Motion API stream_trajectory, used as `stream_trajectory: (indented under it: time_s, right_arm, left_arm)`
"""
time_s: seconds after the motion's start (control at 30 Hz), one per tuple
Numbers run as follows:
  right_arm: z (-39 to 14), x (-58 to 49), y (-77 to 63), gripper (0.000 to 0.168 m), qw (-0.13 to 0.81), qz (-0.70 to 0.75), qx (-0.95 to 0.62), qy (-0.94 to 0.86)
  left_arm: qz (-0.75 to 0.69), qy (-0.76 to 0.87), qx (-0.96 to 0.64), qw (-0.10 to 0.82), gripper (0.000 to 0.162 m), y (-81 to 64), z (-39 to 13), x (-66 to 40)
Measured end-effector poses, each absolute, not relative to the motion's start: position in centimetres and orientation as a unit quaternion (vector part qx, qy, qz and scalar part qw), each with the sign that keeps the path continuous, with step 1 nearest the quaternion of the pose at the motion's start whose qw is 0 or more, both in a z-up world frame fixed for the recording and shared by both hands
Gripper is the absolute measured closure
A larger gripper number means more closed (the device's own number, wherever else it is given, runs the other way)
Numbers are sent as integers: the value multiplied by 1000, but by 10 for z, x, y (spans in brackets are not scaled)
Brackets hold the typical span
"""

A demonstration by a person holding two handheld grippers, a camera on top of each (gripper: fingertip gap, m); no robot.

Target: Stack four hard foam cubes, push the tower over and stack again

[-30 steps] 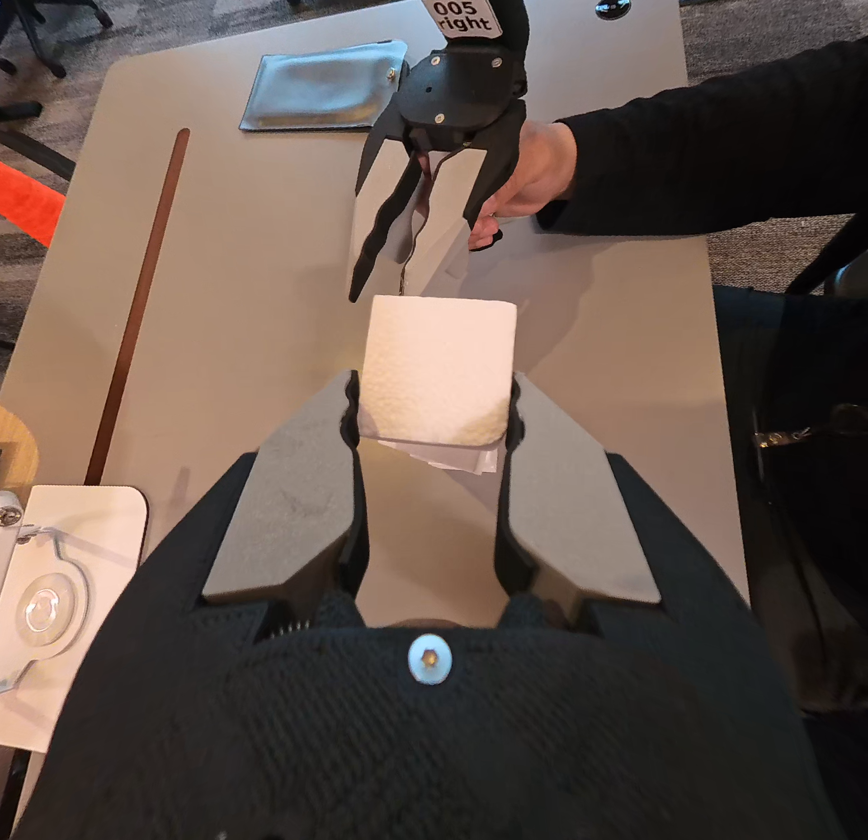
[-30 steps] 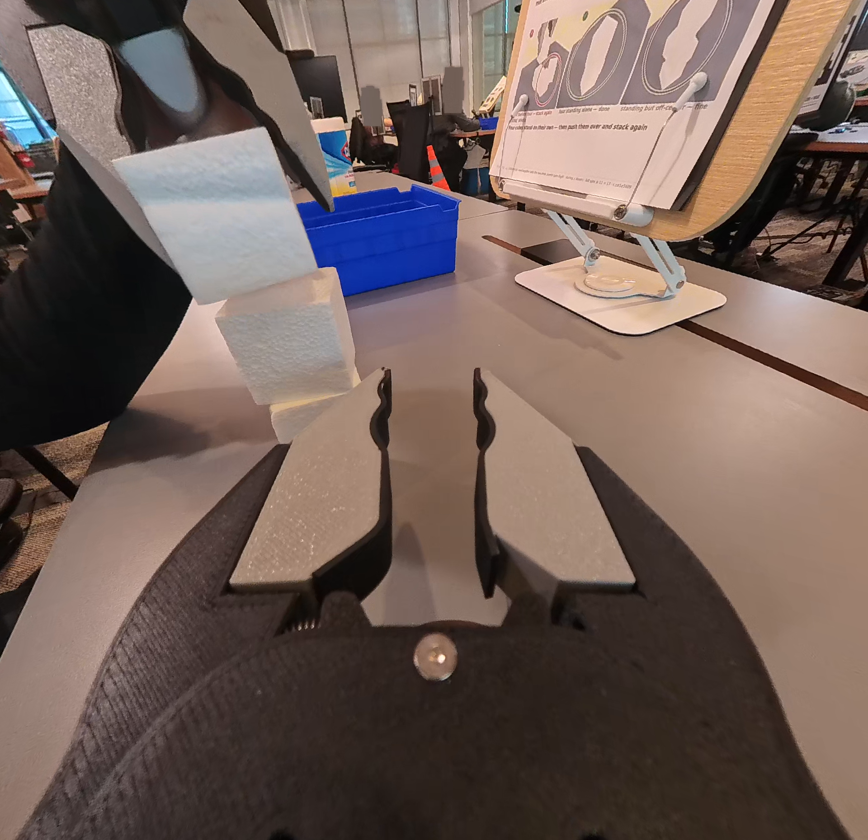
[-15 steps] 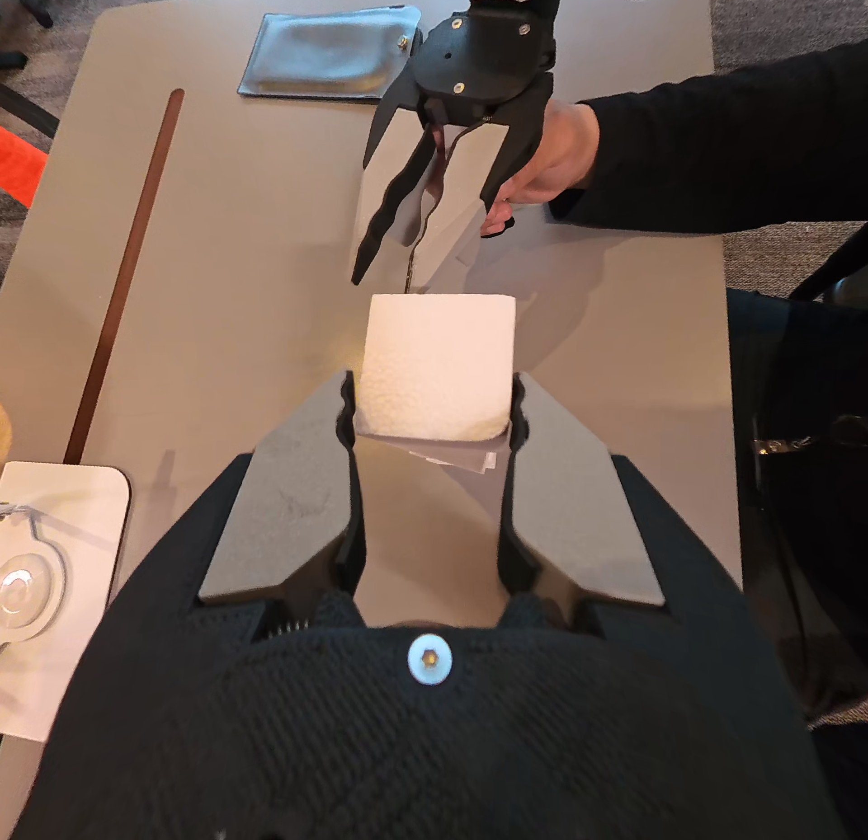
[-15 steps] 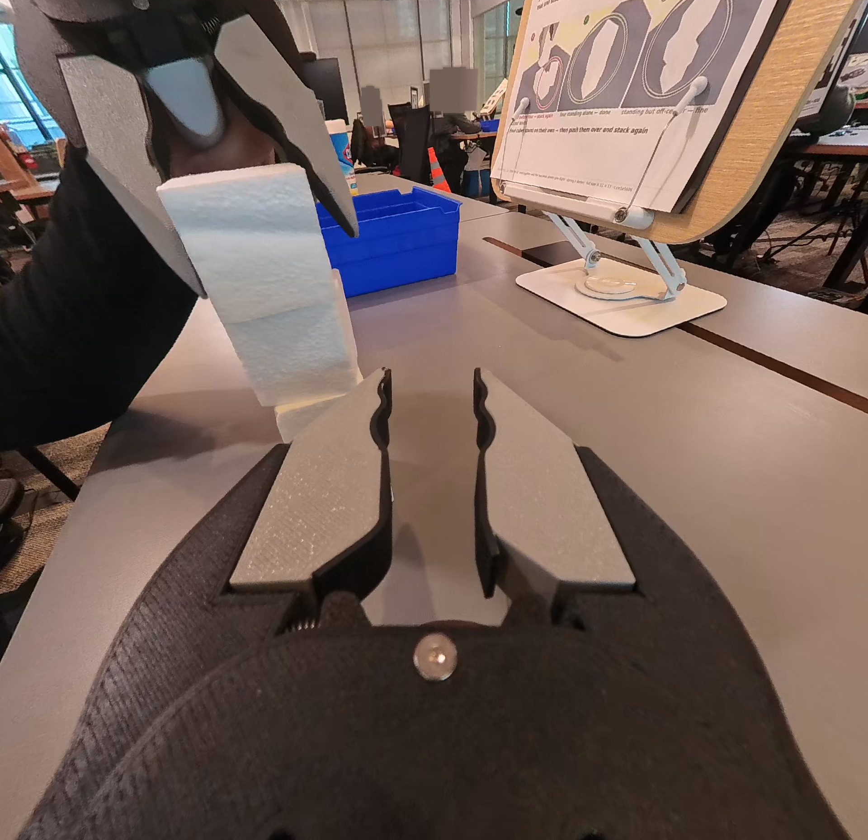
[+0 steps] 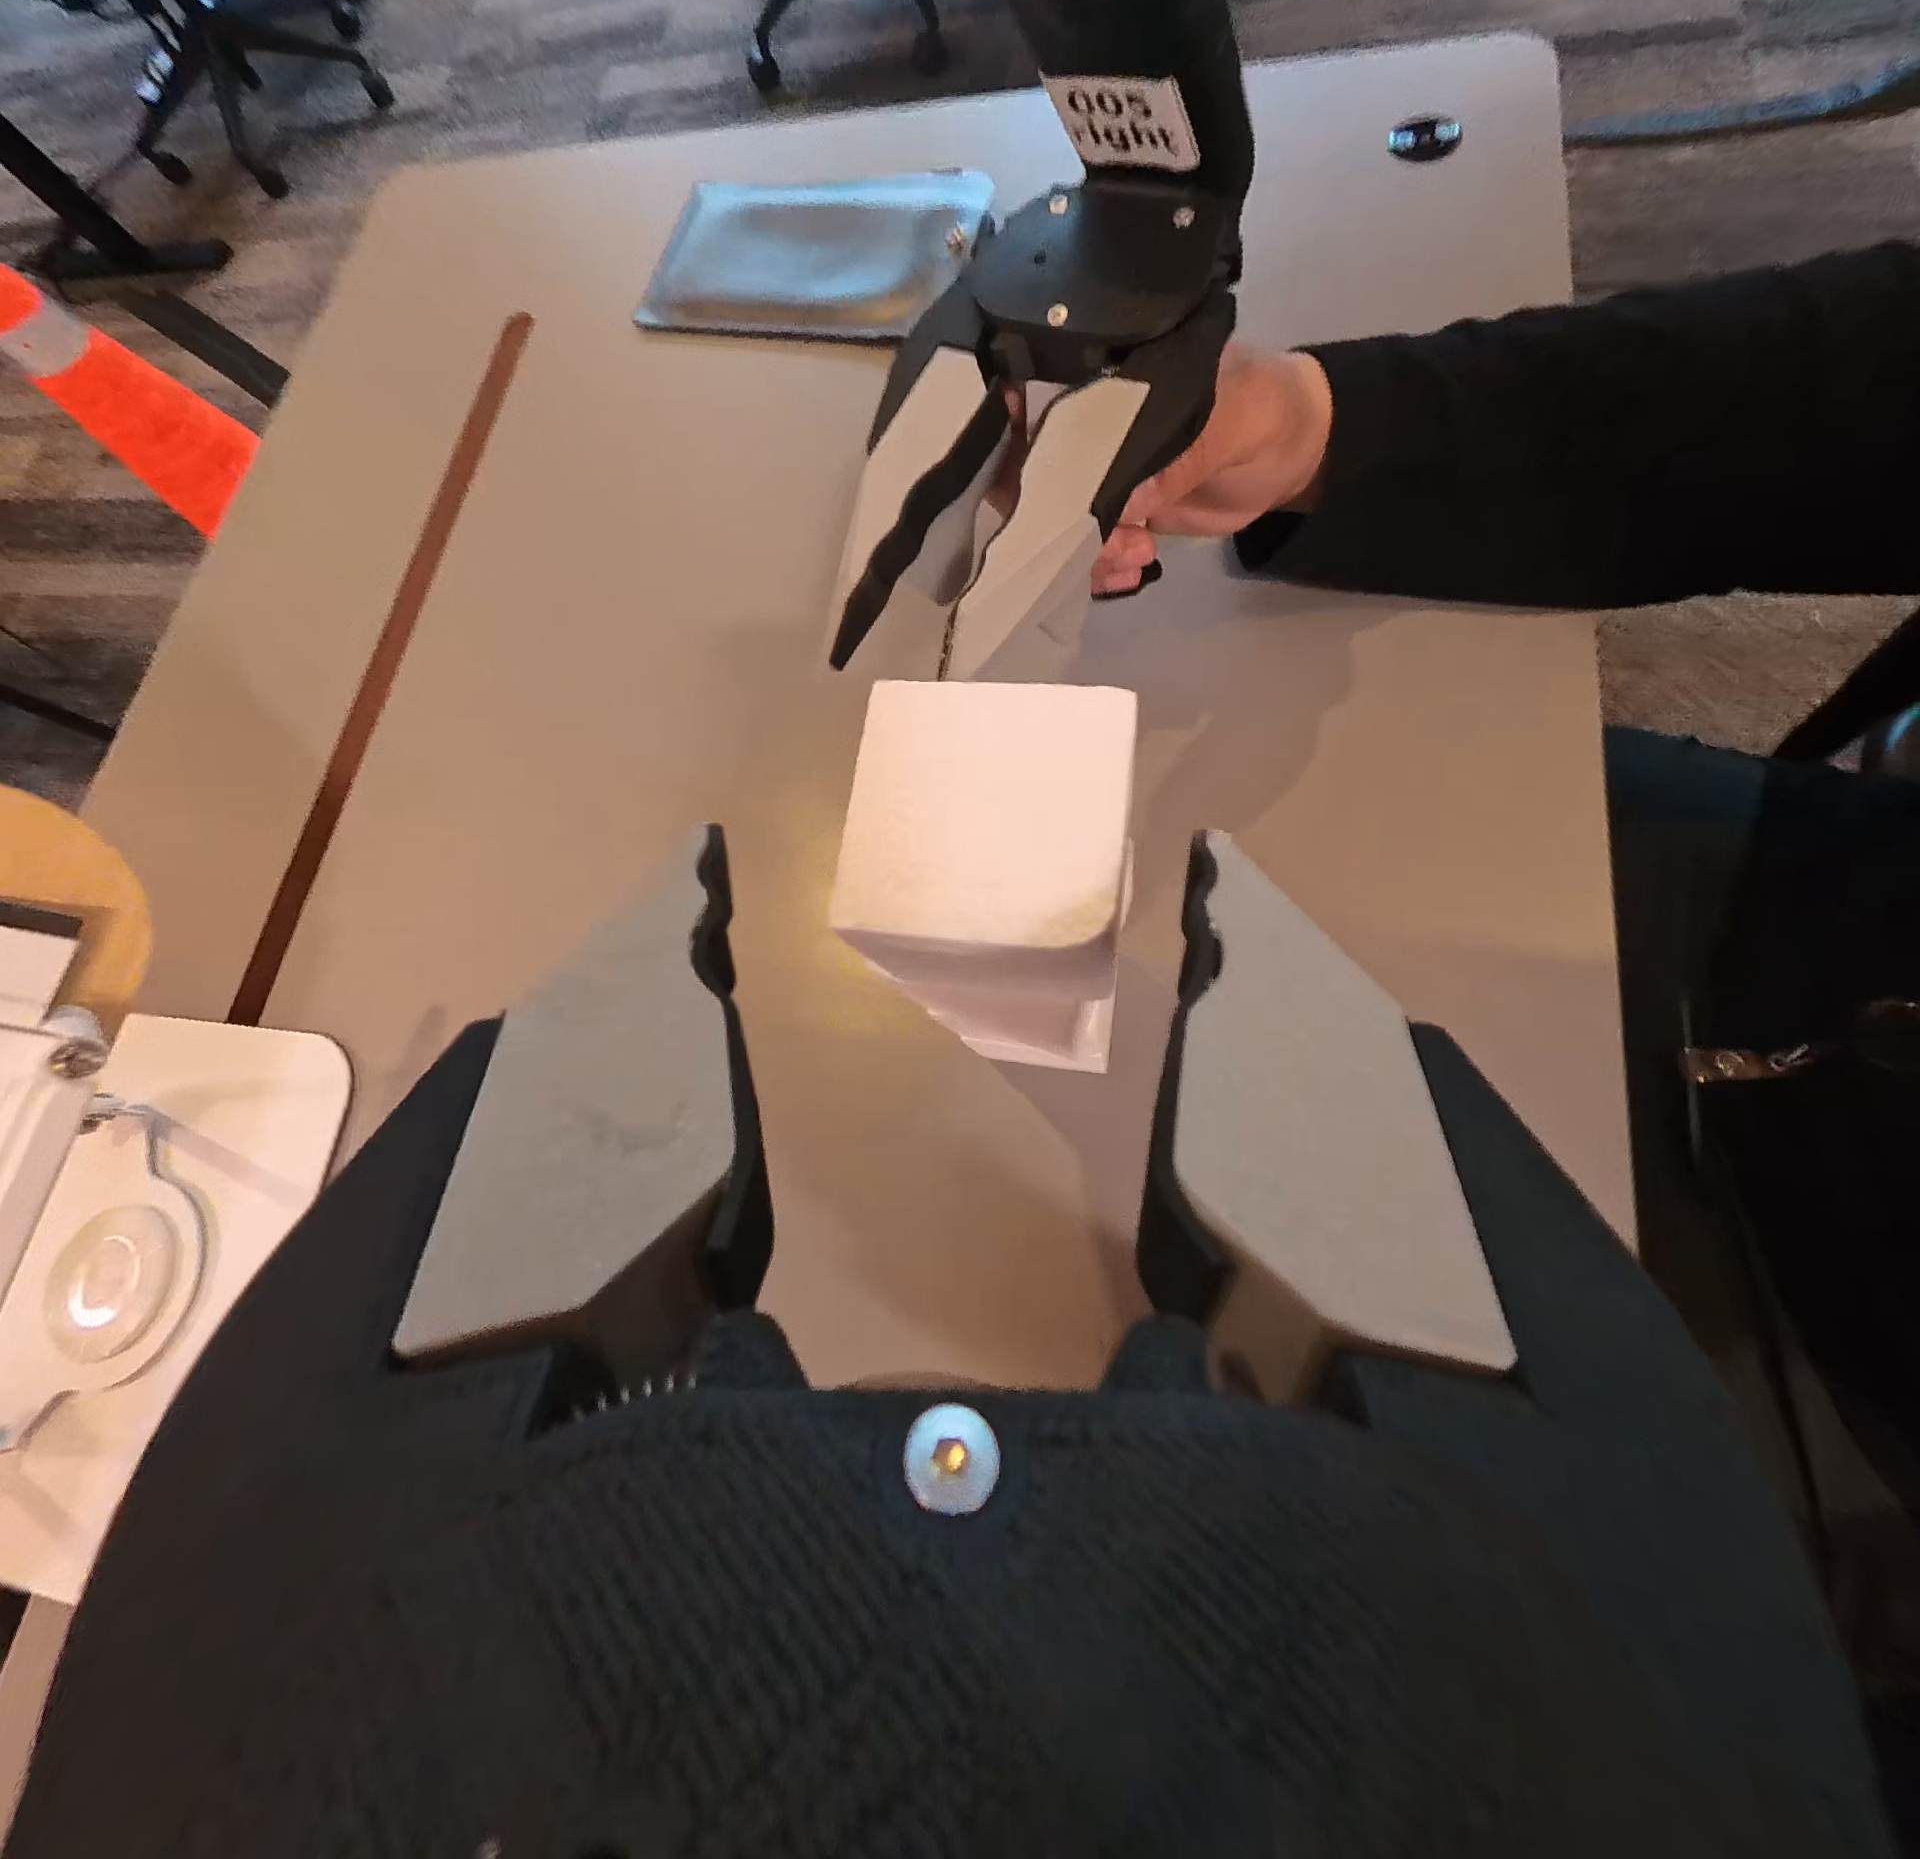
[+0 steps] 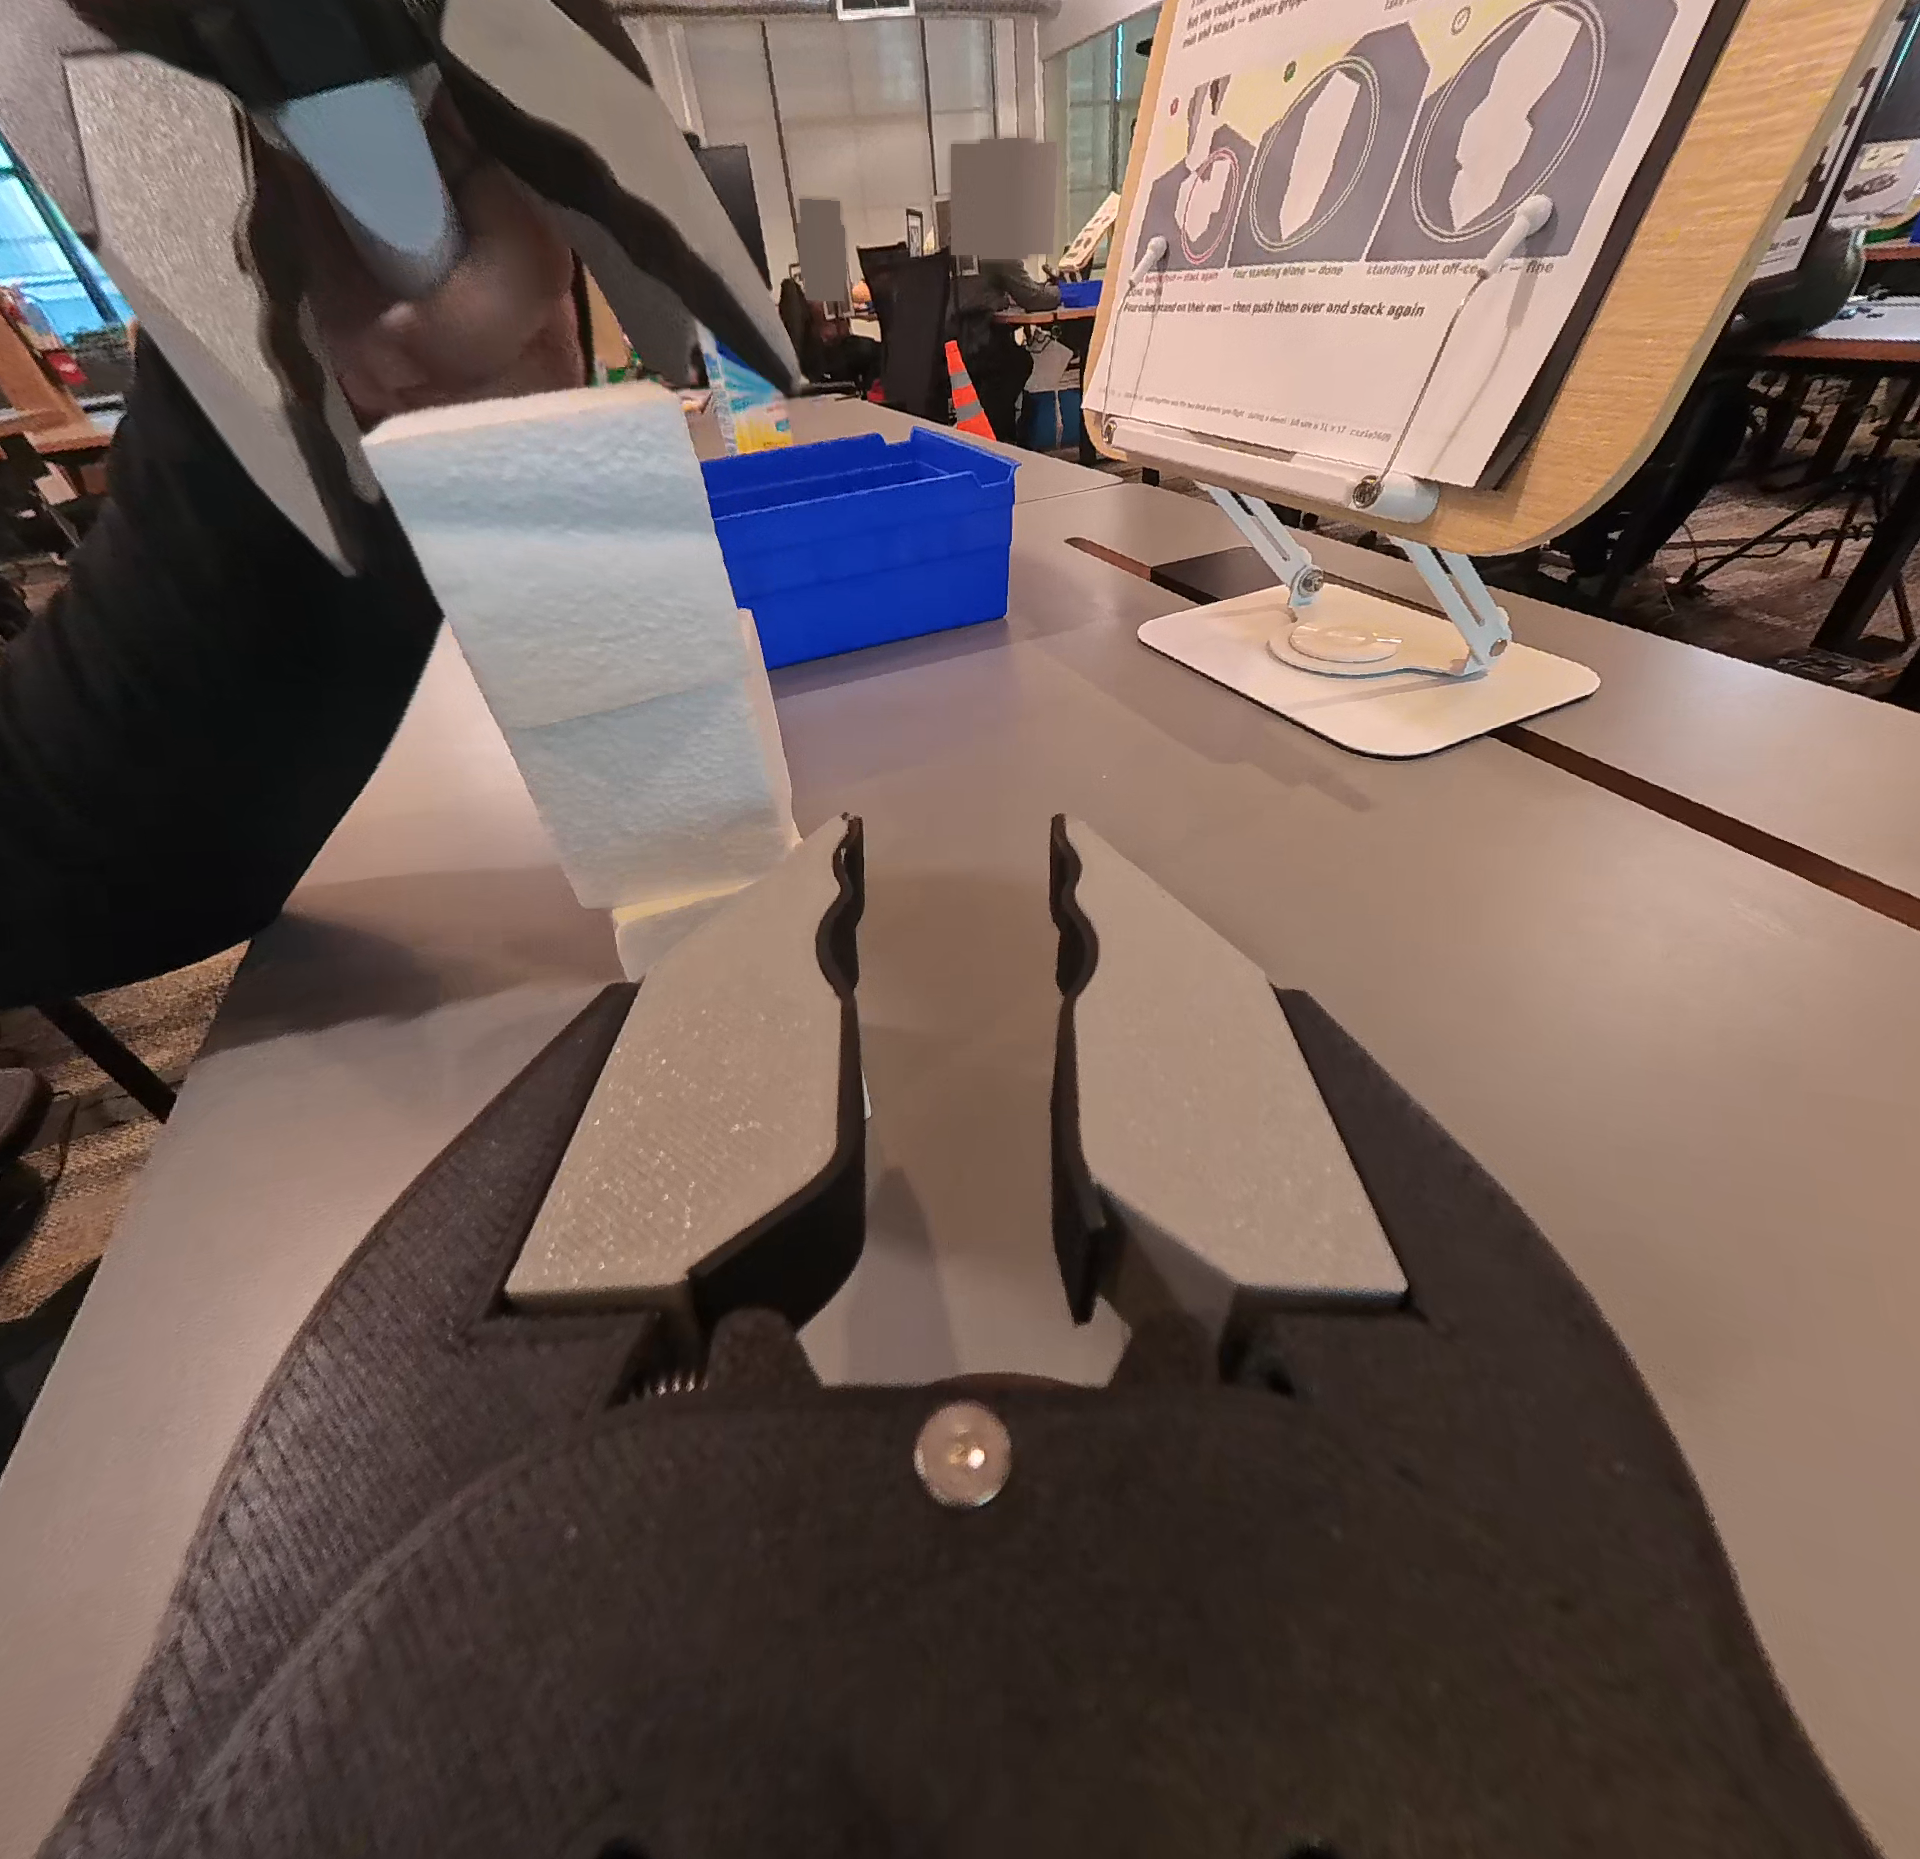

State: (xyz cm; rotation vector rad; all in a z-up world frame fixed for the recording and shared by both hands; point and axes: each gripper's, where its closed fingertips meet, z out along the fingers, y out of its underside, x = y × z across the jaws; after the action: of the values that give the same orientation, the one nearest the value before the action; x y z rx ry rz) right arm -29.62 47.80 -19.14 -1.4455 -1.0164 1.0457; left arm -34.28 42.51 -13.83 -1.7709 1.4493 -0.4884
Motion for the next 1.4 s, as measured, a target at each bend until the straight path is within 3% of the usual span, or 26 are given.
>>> stream_trajectory:
  time_s: [0.23,0.47,0.5,0.6,0.63,0.83,1.4]
  right_arm:
    - [-184,-294,476,135,525,442,-594,-419]
    - [-179,-293,473,135,532,447,-585,-419]
    - [-179,-293,472,136,532,447,-583,-421]
    - [-177,-294,467,144,534,448,-574,-431]
    - [-177,-295,464,148,533,449,-570,-436]
    - [-177,-303,443,168,526,452,-536,-481]
    - [-182,-305,436,168,524,427,-532,-509]
  left_arm:
    - [-289,424,-673,532,82,419,-78,-374]
    - [-353,275,-694,565,100,432,-127,-440]
    - [-360,272,-697,558,107,431,-138,-443]
    - [-340,289,-706,550,160,429,-168,-451]
    - [-328,294,-708,552,162,430,-177,-454]
    - [-252,280,-772,512,162,449,-222,-464]
    - [-72,188,-845,495,162,485,-261,-505]
